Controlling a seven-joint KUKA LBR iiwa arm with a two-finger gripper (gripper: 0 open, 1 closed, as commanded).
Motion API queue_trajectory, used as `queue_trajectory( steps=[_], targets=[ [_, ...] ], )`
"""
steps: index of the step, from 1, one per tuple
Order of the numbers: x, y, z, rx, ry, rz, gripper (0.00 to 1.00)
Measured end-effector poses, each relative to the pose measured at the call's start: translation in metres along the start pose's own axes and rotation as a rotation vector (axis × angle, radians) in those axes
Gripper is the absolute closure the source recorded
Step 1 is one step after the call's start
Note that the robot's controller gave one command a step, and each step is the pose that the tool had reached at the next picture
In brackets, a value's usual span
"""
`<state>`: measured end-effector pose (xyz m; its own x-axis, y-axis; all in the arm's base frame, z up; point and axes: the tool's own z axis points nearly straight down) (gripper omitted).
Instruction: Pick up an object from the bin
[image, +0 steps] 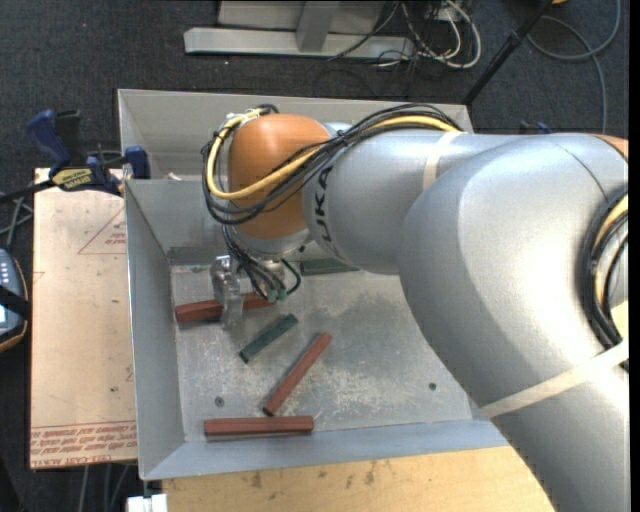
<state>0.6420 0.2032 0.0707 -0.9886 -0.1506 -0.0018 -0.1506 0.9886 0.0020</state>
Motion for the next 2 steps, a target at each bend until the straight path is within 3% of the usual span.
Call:
queue_trajectory(
  steps=[1,2],
  targets=[
    [0.0,0.0,0.0,0.0,0.0,0.001,1.0],
    [-0.003,0.009,-0.192,-0.001,-0.011,0.02,1.0]
  ],
)
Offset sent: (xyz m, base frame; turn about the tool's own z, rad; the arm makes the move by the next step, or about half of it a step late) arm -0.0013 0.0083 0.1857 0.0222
